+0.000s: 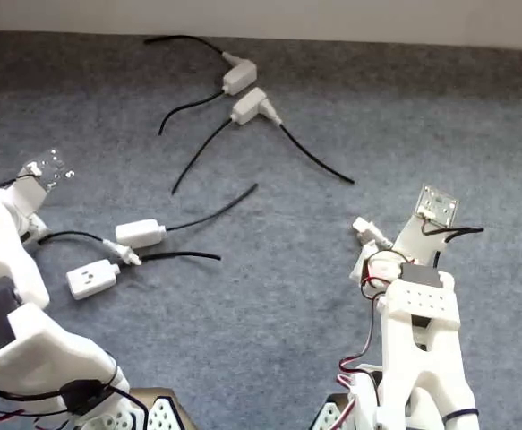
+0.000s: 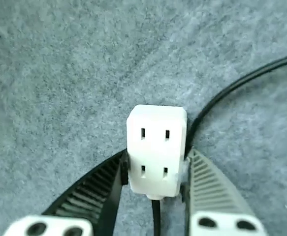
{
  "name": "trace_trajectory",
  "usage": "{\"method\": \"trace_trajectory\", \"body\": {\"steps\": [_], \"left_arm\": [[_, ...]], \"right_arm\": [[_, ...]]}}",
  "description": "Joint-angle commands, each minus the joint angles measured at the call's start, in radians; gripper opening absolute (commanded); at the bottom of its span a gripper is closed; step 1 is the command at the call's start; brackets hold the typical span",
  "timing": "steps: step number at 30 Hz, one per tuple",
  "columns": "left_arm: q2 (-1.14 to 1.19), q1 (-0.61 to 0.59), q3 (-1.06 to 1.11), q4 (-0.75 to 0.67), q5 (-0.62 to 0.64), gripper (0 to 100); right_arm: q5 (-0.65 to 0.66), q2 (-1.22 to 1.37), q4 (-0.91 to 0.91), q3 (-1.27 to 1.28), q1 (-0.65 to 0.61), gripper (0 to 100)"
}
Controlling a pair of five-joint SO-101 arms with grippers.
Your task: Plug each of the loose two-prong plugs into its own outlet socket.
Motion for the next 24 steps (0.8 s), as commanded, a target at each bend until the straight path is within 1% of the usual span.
{"method": "trace_trajectory", "body": {"steps": [1, 8, 10, 14, 17, 19, 24], "left_arm": [[-0.002, 0.008, -0.033, 0.014, -0.391, 1], [-0.033, 0.062, -0.079, 0.072, -0.258, 3], [-0.074, 0.074, -0.134, 0.132, -0.218, 3], [-0.182, 0.133, -0.268, 0.347, -0.163, 3], [-0.252, 0.213, -0.343, 0.499, -0.104, 2], [-0.291, 0.278, -0.367, 0.572, -0.04, 2], [-0.378, 0.479, -0.372, 0.69, 0.212, 2]], "right_arm": [[0.012, -0.018, -0.016, -0.005, 0.012, 0.9], [0.012, -0.018, -0.016, -0.005, 0.012, 0.9], [0.012, -0.018, -0.016, -0.005, 0.012, 0.9], [0.012, -0.018, -0.016, -0.005, 0.012, 0.9], [0.012, -0.018, -0.016, -0.005, 0.012, 0.9], [0.012, -0.018, -0.016, -0.005, 0.012, 0.9], [0.012, -0.018, -0.016, -0.005, 0.012, 0.9]]}}
